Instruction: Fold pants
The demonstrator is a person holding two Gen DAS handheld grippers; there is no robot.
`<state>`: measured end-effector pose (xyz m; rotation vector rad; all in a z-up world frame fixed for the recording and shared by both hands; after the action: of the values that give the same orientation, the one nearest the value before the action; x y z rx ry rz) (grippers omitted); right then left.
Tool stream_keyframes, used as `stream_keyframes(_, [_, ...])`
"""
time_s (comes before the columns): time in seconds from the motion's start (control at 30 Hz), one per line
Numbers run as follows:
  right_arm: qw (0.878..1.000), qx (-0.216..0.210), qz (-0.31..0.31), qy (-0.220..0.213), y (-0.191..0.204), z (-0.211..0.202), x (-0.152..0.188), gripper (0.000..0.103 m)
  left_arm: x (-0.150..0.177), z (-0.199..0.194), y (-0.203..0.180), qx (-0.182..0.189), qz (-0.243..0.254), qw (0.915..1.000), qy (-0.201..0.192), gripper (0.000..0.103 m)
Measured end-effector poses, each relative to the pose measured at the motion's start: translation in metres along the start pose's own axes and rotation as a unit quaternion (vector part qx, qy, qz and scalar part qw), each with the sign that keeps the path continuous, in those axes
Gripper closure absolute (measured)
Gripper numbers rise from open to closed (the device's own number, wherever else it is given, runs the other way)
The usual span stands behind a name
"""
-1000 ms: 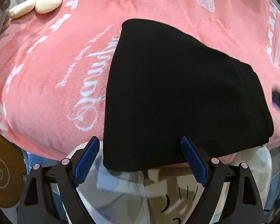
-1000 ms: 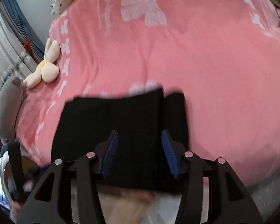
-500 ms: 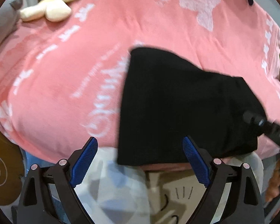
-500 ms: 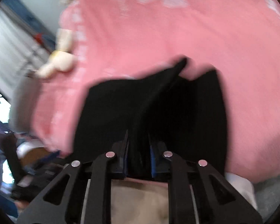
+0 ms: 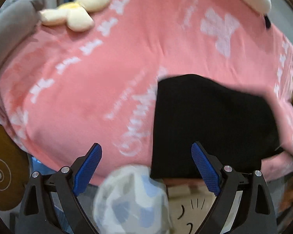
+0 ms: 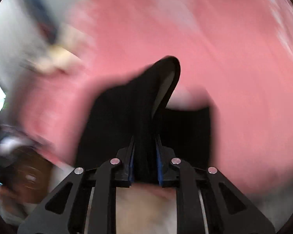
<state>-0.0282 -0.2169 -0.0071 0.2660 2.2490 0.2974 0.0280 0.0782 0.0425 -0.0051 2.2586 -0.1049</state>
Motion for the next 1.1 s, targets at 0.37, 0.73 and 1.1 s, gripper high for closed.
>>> stream_keyframes(0.37, [0.998,-0.018,0.004,-0.066,-0.007,0.007,-0.054,0.062,0.033,0.043,-0.065,0.019,0.068,0.9962,0.050,0.013])
stream_keyframes(0.73, [0.996,-0.050,0.015,-0.071,-0.009,0.063,-0.093,0.098,0.037,0.065,-0.074,-0.015,0.095,0.9932,0.065,0.013])
stream_keyframes(1.1, [0.997,-0.004,0.024,-0.075,-0.014,0.023,-0.043,0.073,0.040,0.071,-0.077,-0.022,0.109,0.9916,0.066,0.011])
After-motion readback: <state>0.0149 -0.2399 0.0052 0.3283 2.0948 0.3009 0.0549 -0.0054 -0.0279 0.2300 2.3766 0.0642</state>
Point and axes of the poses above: each gripper's, at about its wrist camera, not at the fingertips, and z roughly the way its jaws point, y to its left, x to its underside, the point moved 1 cm from there along z, roughly the way its jaws point, and after that the axes turned 13 degrees about -y, right-handed, at the moved point
